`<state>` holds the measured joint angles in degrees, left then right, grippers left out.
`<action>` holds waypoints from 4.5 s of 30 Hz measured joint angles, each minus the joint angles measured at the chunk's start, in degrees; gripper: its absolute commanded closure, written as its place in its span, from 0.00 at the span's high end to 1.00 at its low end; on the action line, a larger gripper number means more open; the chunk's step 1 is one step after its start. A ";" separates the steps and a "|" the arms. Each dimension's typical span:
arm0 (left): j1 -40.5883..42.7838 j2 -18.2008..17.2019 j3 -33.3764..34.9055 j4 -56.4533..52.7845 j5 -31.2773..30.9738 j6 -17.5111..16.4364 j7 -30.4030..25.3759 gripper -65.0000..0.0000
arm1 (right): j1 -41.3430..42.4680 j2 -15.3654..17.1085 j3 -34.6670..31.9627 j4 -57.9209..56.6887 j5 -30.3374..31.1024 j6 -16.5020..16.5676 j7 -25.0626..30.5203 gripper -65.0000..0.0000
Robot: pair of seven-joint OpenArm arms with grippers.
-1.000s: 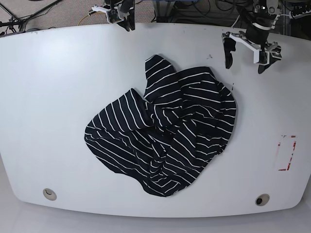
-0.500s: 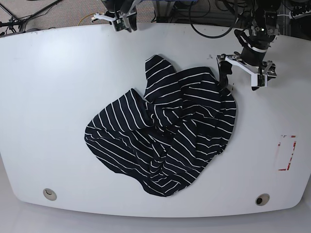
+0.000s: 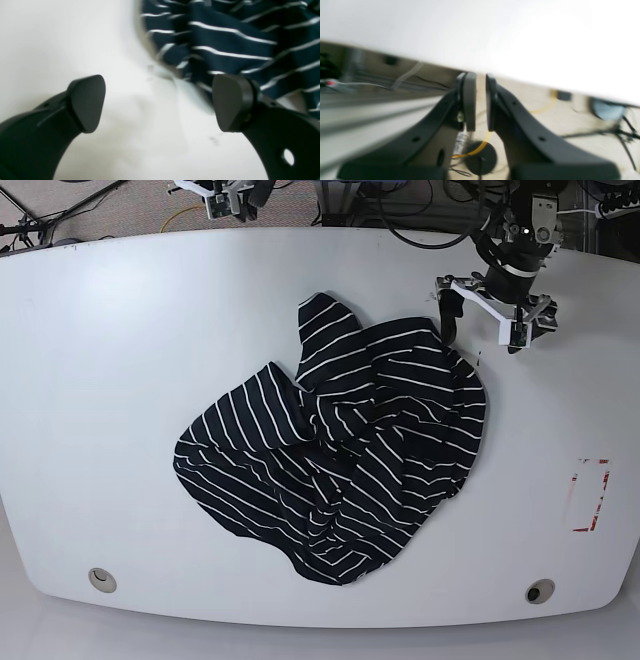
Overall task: Fold the T-shirt properly
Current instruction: 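Lower the left gripper onto the shirt's raised edge and pinch it, then reach the right gripper to the shirt's opposite edge and grasp it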
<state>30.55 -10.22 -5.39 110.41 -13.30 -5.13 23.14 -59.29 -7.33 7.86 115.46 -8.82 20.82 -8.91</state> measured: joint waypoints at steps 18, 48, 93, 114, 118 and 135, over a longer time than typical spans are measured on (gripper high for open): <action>-5.57 3.34 5.33 -5.18 0.00 0.04 -0.02 1.00 | 8.09 0.20 15.91 -0.07 0.00 6.23 -0.11 0.10; -9.22 7.02 -2.38 -8.66 -0.48 2.49 0.72 1.00 | 18.01 0.15 12.66 -0.13 -0.22 6.40 -6.60 0.10; -8.17 -0.92 -3.21 -10.14 -0.90 1.70 4.07 0.00 | 41.44 0.04 15.41 -1.51 -0.20 7.76 -26.27 0.40; -0.20 -4.96 -25.16 -9.22 0.33 -10.67 4.26 0.00 | 72.35 2.60 10.43 -26.32 -0.26 12.59 -39.82 0.64; 0.46 -4.74 -26.82 -9.20 -0.22 -11.58 3.85 0.00 | 77.61 3.85 10.51 -34.93 -0.39 12.52 -38.01 0.65; 1.03 -4.70 -28.11 -9.27 -0.04 -11.21 4.04 0.00 | 92.72 5.27 10.54 -67.54 -0.15 12.46 -26.12 0.64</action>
<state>31.57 -14.92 -33.50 101.14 -13.34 -16.34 27.18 33.43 -2.07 18.39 47.92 -8.97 33.28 -35.03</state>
